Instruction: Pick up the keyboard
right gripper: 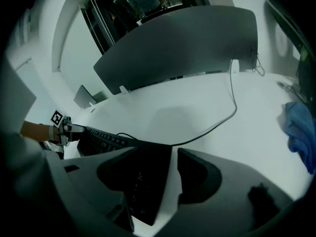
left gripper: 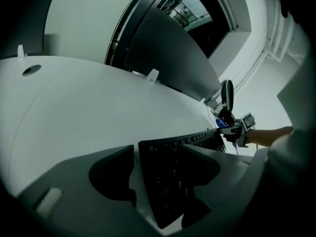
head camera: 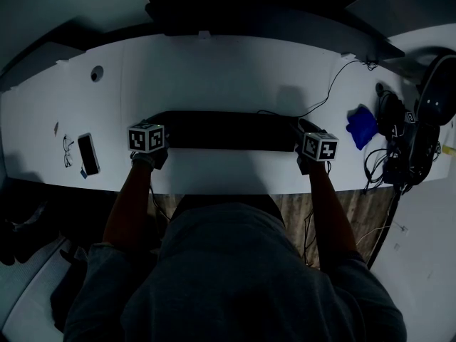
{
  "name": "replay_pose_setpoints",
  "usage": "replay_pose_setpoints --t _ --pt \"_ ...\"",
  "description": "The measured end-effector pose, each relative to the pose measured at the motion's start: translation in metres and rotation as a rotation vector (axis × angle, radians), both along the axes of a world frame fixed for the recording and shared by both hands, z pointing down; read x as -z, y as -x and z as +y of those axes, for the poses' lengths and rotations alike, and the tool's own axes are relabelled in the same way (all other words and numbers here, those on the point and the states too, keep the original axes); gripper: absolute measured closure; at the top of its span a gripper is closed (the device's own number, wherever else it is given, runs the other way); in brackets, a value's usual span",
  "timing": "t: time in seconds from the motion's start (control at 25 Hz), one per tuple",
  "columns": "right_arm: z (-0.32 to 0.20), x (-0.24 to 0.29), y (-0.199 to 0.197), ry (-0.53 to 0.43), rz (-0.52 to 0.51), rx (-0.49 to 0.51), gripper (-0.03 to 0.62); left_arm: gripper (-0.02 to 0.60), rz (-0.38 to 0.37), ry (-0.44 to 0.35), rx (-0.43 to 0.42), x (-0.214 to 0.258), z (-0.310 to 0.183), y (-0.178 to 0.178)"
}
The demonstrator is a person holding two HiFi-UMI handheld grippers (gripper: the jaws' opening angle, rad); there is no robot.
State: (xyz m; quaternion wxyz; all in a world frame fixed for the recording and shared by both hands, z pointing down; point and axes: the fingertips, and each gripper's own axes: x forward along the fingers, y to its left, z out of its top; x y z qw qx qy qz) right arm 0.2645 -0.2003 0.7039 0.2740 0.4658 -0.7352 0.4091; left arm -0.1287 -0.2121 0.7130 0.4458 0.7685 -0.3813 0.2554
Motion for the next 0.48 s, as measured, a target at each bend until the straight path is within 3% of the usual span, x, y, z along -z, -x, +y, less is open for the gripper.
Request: replay_pose_setpoints --t 0.48 --pt "0.001 -0.013 0.002 0.087 -0.121 0.009 0.333 0.291 0.015 0.000 -0.006 0.000 -0.002 0.001"
